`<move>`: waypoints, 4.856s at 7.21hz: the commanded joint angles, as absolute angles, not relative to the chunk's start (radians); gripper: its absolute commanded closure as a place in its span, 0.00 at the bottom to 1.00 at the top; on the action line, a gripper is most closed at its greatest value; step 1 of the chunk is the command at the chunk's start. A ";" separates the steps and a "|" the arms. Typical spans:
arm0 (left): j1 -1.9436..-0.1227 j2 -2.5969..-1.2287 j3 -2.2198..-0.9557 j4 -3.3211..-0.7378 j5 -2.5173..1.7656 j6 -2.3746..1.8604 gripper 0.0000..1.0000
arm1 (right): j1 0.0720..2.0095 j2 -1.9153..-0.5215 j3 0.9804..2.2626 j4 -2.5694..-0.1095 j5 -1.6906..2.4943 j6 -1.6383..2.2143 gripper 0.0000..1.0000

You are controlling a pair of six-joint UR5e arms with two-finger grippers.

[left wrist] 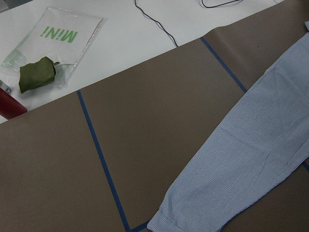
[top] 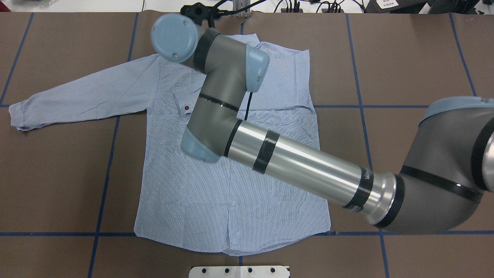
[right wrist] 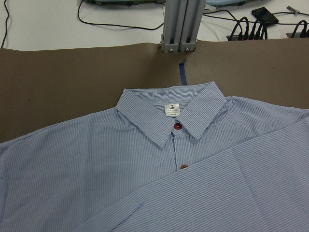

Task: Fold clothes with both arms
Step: 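Carry the cuff across the shirt front toward the collar, then release, then withdraw the right arm while the left gripper moves to the other cuff, then grasp the other sleeve cuff with the left gripper, then fold the held sleeve across the shirt front with the left gripper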

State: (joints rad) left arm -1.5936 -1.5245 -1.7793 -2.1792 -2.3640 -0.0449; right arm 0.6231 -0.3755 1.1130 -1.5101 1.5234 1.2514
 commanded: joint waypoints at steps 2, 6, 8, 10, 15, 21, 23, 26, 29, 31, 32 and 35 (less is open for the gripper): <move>-1.507 -1.525 -1.568 -2.514 -2.361 -0.051 0.00 | 0.866 -0.594 1.431 -1.603 1.843 1.047 0.00; -1.325 -1.514 -1.412 -2.776 -2.199 -0.337 0.00 | 1.135 -1.096 1.889 -1.655 2.113 0.606 0.00; -1.225 -1.514 -1.257 -3.001 -2.114 -0.472 0.00 | 1.201 -1.193 1.946 -1.655 2.150 0.519 0.00; -1.099 -1.514 -1.172 -3.159 -1.973 -0.676 0.04 | 1.201 -1.198 1.956 -1.655 2.146 0.522 0.00; -1.052 -1.525 -1.115 -3.191 -1.911 -0.828 0.32 | 1.201 -1.204 1.962 -1.655 2.145 0.532 0.00; -1.017 -1.546 -1.092 -3.189 -1.891 -0.916 0.46 | 1.201 -1.209 1.976 -1.657 2.146 0.535 0.00; -1.017 -1.548 -1.092 -3.188 -1.891 -0.916 0.61 | 1.201 -1.216 1.985 -1.657 2.146 0.535 0.00; -1.017 -1.546 -1.106 -3.192 -1.896 -0.908 1.00 | 1.201 -1.226 2.000 -1.657 2.146 0.537 0.00; -1.017 -1.535 -1.302 -3.186 -1.910 -0.893 1.00 | 1.200 -1.226 2.002 -1.657 2.146 0.551 0.00; -0.980 -1.630 -1.357 -3.121 -1.922 -0.894 1.00 | 1.200 -1.226 2.000 -1.655 2.146 0.551 0.00; -0.951 -1.734 -1.361 -3.024 -1.922 -0.894 1.00 | 1.200 -1.227 2.000 -1.657 2.146 0.551 0.00; -0.781 -2.067 -1.361 -2.729 -1.866 -0.894 1.00 | 1.200 -1.236 2.002 -1.657 2.146 0.552 0.00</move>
State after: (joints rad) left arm -0.8553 -1.9258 -1.3607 -2.8609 -1.9002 -0.8932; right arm 1.1996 -1.2312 1.9996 -1.6559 2.1450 0.5511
